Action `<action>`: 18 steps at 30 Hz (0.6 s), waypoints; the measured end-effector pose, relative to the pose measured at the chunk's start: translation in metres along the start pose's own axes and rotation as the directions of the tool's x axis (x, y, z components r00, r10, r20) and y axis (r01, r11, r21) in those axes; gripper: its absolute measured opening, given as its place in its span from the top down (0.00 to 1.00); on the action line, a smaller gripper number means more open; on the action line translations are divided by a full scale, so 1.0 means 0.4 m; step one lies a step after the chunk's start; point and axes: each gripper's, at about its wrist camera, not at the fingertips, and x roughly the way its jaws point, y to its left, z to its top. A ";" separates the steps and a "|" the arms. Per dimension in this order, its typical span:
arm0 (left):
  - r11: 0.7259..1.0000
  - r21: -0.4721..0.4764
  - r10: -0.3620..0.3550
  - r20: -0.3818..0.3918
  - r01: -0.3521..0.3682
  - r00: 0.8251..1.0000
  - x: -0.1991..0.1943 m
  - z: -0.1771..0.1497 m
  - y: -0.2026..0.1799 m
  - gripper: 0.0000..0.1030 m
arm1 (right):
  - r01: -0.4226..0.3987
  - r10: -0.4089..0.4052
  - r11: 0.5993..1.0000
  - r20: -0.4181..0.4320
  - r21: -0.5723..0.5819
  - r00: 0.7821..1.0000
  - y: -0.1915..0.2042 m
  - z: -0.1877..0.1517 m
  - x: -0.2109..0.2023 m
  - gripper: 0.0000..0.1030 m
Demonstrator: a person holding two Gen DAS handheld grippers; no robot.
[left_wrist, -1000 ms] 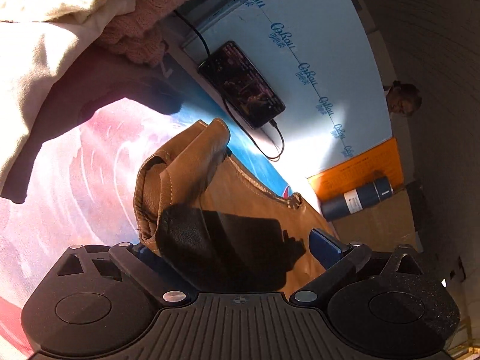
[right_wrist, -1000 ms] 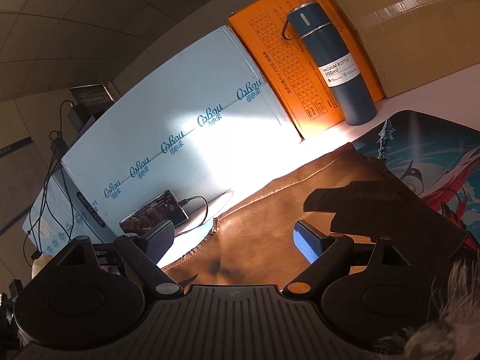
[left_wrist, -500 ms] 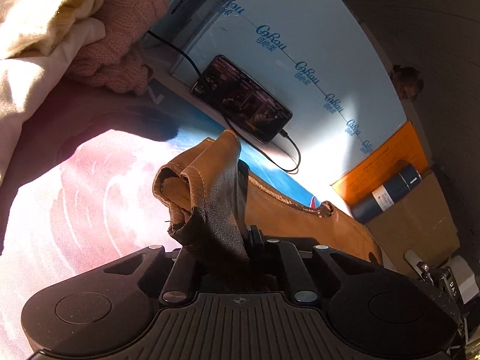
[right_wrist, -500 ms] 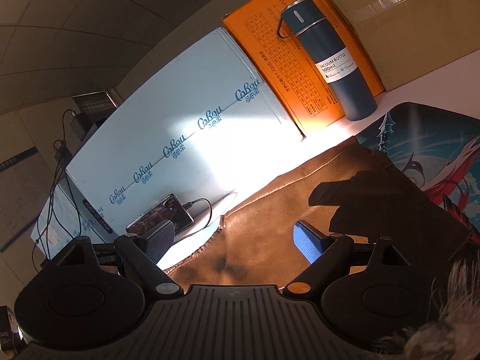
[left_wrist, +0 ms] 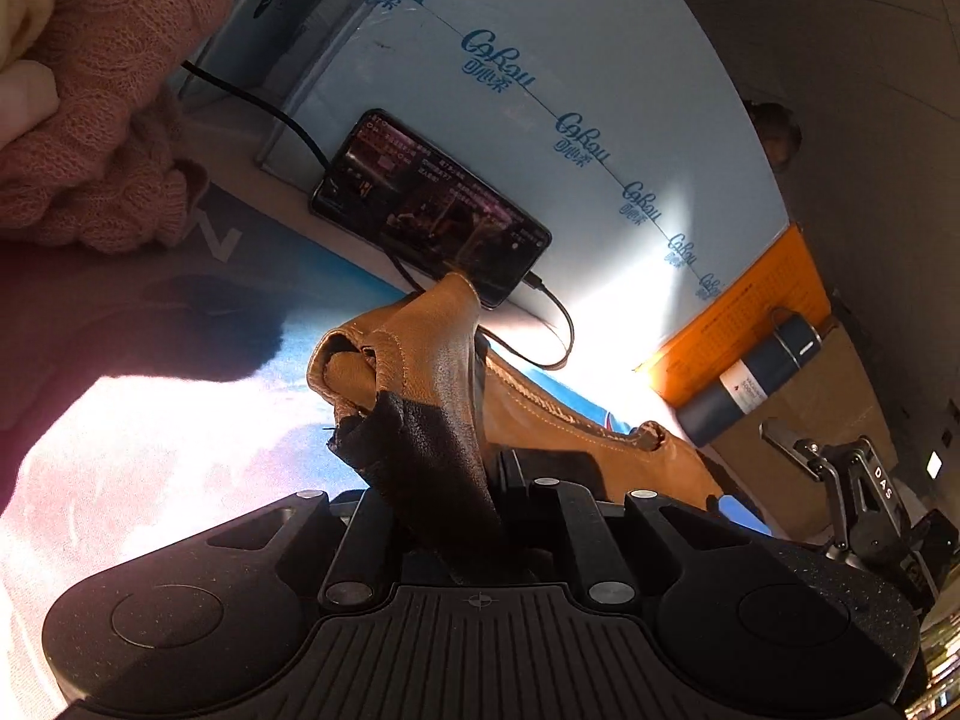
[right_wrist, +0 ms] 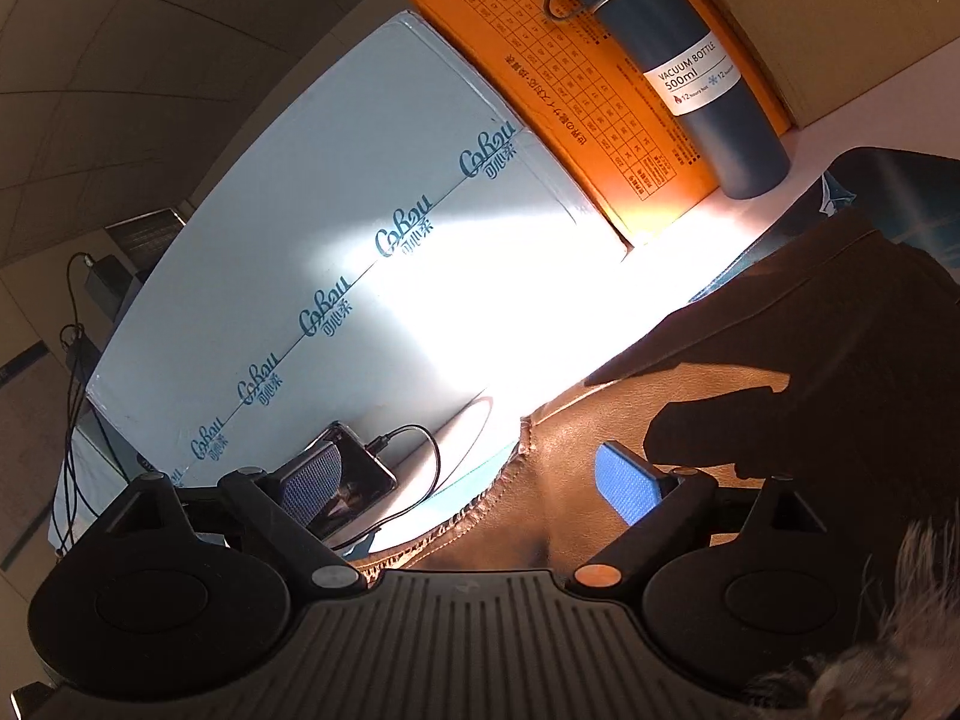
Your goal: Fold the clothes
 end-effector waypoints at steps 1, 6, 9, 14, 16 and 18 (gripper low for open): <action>1.000 -0.004 -0.016 0.016 0.016 1.000 -0.008 0.000 0.001 0.88 | -0.018 0.018 1.000 -0.004 0.007 1.000 -0.003 -0.004 0.005 0.11; 0.999 -0.038 -0.020 0.005 0.020 1.000 0.004 -0.001 0.015 0.88 | -0.108 0.109 0.993 -0.021 0.040 0.994 -0.019 -0.025 0.032 0.09; 0.999 -0.048 -0.018 0.004 0.019 1.000 0.010 -0.001 0.021 0.88 | -0.151 0.152 0.987 -0.030 0.052 0.988 -0.025 -0.037 0.045 0.09; 0.999 -0.038 -0.006 0.006 0.006 1.000 0.010 -0.004 0.018 0.88 | -0.165 0.165 0.986 -0.042 0.018 0.985 -0.015 -0.042 0.045 0.08; 1.000 -0.029 0.007 0.009 -0.007 1.000 0.007 -0.005 0.012 0.87 | -0.177 0.177 0.984 -0.039 0.002 0.983 -0.009 -0.043 0.037 0.08; 1.000 -0.008 0.025 0.022 -0.025 0.999 0.001 -0.008 0.004 0.86 | -0.193 0.192 0.981 -0.032 -0.031 0.981 0.002 -0.045 0.023 0.08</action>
